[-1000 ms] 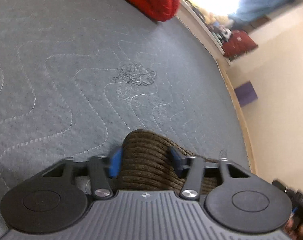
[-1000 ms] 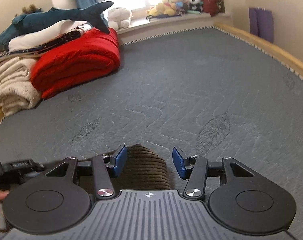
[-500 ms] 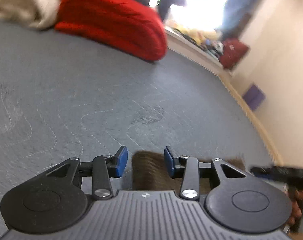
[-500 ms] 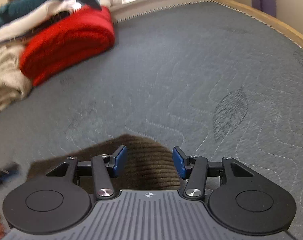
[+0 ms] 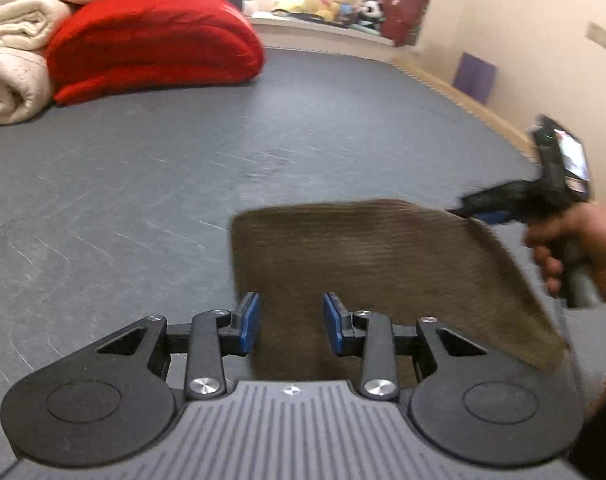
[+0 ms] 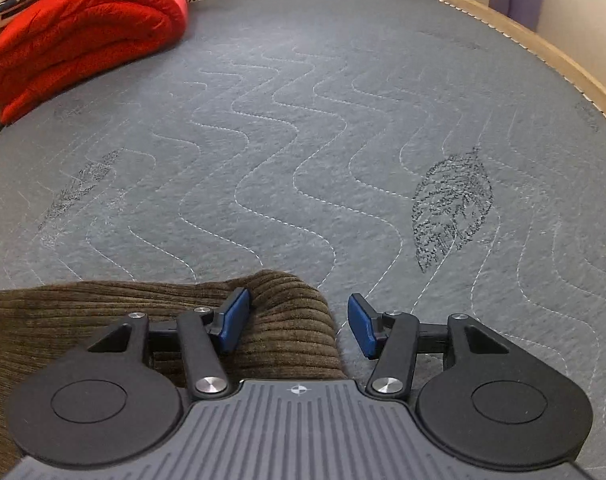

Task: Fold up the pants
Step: 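Lay the folded bundle flat with the left tool and open it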

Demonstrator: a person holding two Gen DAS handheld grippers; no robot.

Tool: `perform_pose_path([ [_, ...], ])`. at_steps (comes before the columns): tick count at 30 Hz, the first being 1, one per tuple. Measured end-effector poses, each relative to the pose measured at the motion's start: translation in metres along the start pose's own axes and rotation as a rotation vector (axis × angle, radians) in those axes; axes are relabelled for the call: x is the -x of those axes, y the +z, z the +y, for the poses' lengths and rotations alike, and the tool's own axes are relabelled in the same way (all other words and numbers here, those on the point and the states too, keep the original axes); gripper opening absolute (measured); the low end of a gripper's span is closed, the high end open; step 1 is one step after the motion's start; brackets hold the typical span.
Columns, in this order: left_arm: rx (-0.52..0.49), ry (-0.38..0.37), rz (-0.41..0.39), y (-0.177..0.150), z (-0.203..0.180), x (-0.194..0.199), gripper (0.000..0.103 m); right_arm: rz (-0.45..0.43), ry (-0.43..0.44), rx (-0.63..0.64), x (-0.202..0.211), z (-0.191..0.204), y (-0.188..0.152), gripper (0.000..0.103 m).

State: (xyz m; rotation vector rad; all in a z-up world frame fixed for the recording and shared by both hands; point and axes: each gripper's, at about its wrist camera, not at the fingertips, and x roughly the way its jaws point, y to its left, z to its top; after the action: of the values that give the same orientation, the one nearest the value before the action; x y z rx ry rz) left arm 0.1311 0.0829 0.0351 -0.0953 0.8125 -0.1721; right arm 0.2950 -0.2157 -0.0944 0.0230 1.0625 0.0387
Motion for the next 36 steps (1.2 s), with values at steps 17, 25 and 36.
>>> perform_pose_path([
  [17,-0.059,-0.013,0.160,-0.052,-0.010,-0.005,0.047,-0.156,0.054,-0.005,0.159,0.004,-0.059,0.058],
  [25,-0.143,-0.041,0.109,-0.053,-0.032,-0.012,0.047,0.153,-0.049,-0.044,0.120,-0.006,-0.122,0.057],
  [36,-0.111,0.022,0.104,-0.073,-0.043,0.027,0.061,-0.008,0.007,-0.184,0.169,-0.011,-0.138,0.059],
])
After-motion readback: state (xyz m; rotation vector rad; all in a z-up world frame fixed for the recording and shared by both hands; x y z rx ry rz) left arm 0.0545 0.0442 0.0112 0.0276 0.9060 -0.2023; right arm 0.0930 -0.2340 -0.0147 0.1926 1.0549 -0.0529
